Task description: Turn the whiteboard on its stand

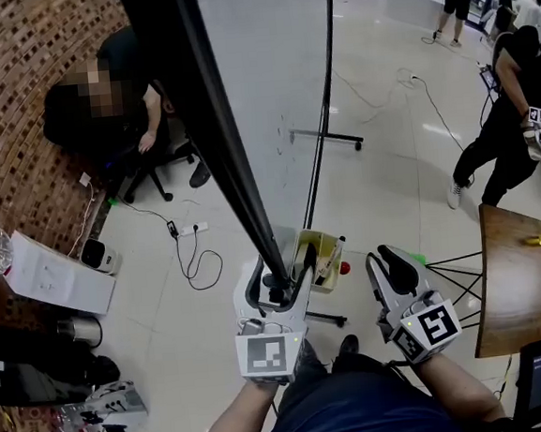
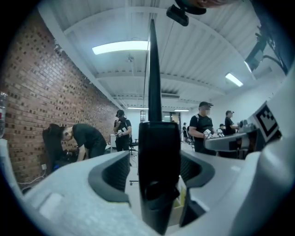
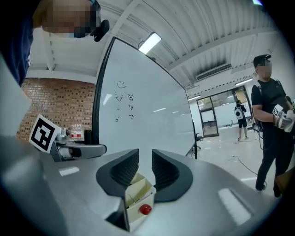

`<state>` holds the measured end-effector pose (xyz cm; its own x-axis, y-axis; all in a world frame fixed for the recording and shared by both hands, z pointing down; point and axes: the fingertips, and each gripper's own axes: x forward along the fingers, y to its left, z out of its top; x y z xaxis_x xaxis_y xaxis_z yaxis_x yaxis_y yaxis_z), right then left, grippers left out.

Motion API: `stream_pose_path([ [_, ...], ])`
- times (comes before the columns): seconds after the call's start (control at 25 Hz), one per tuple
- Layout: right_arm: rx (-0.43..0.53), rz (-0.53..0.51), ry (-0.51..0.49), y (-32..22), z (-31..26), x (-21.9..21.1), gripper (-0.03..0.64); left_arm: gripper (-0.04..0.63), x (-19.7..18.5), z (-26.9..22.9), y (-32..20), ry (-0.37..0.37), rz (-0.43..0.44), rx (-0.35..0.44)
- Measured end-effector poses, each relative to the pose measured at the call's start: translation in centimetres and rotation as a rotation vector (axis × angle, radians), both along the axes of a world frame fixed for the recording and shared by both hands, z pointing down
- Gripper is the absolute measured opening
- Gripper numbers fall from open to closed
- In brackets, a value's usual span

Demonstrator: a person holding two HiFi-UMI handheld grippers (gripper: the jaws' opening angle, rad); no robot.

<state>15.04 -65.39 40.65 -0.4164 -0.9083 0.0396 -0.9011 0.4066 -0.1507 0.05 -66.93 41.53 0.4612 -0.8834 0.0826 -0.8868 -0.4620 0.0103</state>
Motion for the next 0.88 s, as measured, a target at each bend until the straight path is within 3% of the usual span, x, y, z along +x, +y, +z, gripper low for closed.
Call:
stream_pose_path([
  [0.36, 0.036, -0.048, -0.067, -1.1, 0.4, -1.0, 0.078, 0.243, -2.4, 1.6, -0.8, -0.057, -0.096, -0.053],
  [0.48, 0.014, -0.050, -0.087, -0.6, 1.3, -0.1, 0.070, 0.202, -2.8, 1.8, -0.8, -0.112, -0.133, -0.015],
  [0.56, 0.001, -0.053, -0.097, -0.3, 1.8, 0.4, 0.069, 0.157, -2.7, 1.6, -0.8, -0.109, -0.140, -0.001],
  [0.68, -0.010, -0.060, -0.102, 0.0, 2.2, 1.1, 0.066, 0.147, -2.6, 1.2, -0.8, -0.079, -0.151, -0.014],
  [0.88, -0.003, -0.057, -0.105, 0.5, 2.2, 2.0, 0.061, 0.144, -2.7, 1.3, -0.8, -0.093, -0.146, -0.013],
])
